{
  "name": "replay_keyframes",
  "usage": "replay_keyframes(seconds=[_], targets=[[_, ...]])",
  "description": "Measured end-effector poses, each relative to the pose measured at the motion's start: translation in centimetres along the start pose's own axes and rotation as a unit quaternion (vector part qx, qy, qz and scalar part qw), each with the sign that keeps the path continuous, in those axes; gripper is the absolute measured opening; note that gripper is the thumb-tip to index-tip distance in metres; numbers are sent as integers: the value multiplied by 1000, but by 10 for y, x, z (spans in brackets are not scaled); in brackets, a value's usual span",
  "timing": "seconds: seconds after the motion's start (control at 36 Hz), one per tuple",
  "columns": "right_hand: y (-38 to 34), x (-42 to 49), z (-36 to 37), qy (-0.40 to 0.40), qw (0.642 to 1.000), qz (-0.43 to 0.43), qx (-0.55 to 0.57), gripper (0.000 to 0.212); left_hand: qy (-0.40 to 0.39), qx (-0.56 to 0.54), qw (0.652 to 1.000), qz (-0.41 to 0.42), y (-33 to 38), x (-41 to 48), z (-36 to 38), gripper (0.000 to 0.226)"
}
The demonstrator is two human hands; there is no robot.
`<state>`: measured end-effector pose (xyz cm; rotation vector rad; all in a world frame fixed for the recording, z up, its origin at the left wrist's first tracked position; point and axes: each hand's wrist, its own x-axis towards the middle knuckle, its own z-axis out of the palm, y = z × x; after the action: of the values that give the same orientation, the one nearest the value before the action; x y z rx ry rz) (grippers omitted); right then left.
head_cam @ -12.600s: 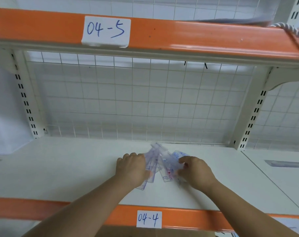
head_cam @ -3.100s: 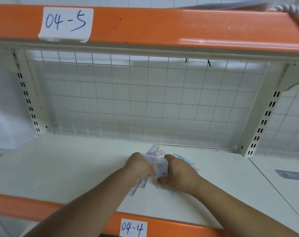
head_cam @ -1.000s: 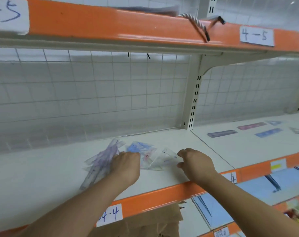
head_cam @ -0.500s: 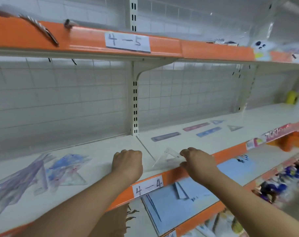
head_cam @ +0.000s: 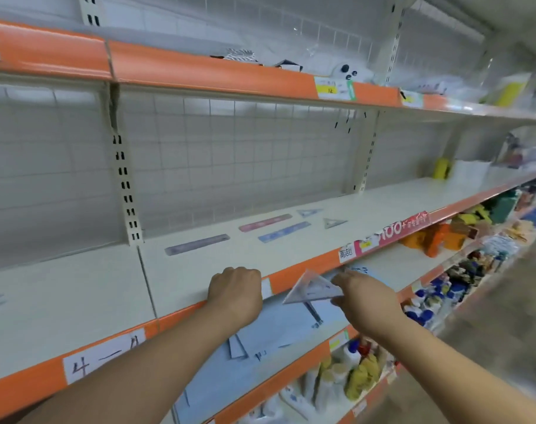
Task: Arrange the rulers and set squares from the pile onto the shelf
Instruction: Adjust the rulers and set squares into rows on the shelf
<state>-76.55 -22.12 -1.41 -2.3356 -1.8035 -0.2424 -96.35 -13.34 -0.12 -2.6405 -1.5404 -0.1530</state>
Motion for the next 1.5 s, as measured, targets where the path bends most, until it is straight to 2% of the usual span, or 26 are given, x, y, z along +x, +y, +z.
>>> replay_keyframes(seconds=[0.11,0.25,0.5,0.58,0.64,0.69,0.83,1.03,1.17,1.39,1.5], targets=[[36,11,3,-9,999,27,-16,24,11,-3,1000,29,31,26,1,23],[66,35,4,-1,999,43,-7,17,13,5,999,51,56,66,3,23],[108,99,1,2,997,76,-26,29,16,-32,995,90,87,162,14,20],[119,123,-2,5,996,80,-28,29,42,-39,992,111,96,193,14,15],[125,137,0,9,996,84,-26,30,56,-37,992,109,100,212,14,31],[130,150,3,4,996,89,-21,29,53,-30,992,107,104,227,17,35],[141,178,16,-12,997,79,-5,31,33,-18,993,109,110,250,27,25],[162,223,34,-24,999,42,11,34,7,-12,998,68,116,285,36,27],[181,267,48,-20,1000,-7,22,34,21,-9,999,26,121,312,47,27],[214,338,66,-56,991,-108,53,29,8,-1,995,-101,136,342,46,14],[230,367,77,-89,982,-149,78,36,9,12,988,-156,146,350,45,12]])
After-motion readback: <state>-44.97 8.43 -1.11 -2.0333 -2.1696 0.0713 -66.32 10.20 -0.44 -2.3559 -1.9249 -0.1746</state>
